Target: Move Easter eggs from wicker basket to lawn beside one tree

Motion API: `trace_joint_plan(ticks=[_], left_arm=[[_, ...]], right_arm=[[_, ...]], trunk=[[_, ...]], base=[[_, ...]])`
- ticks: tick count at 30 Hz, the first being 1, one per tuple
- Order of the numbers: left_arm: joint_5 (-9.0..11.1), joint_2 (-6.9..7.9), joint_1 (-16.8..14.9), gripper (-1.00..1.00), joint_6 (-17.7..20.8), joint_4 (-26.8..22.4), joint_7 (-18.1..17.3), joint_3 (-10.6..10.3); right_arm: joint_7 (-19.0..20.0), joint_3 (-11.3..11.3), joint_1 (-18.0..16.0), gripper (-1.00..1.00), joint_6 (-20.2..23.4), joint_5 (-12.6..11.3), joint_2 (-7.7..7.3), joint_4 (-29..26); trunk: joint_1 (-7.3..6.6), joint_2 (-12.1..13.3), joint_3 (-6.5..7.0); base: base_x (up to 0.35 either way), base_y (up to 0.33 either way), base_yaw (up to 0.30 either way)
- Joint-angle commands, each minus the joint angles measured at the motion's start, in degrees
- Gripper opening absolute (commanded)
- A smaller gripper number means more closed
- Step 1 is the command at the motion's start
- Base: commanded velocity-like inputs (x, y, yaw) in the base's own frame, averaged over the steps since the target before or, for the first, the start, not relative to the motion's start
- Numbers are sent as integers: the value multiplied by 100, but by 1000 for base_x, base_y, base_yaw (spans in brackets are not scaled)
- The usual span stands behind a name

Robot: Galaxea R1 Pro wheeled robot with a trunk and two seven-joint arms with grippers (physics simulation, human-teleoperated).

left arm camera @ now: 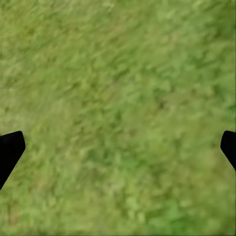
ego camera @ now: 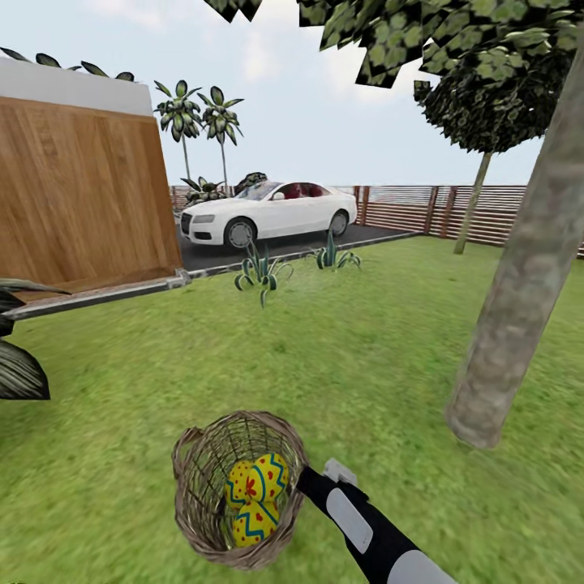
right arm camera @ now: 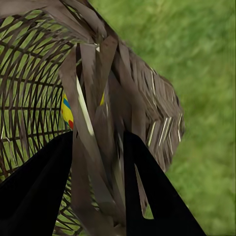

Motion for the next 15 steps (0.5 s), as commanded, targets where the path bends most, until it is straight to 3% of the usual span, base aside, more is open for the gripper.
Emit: trace_joint_plan(ticks=[1, 8, 15], left_arm=[[32, 1, -4, 100, -17, 6, 1, -7], [32, 1, -4, 100, -16, 7, -3, -7], [32, 19, -4, 100, -16, -1, -31, -5]], right_arm=[[-46, 9, -5, -100, 12, -13, 0, -14], [-46, 9, -5, -100, 12, -13, 0, -14], [-46, 9, -5, -100, 12, -13, 0, -14]], trunk=[[2, -4, -6], [2, -4, -6], [2, -4, -6]], base=[[107, 300, 86], [56, 316, 9], [11, 325, -217]])
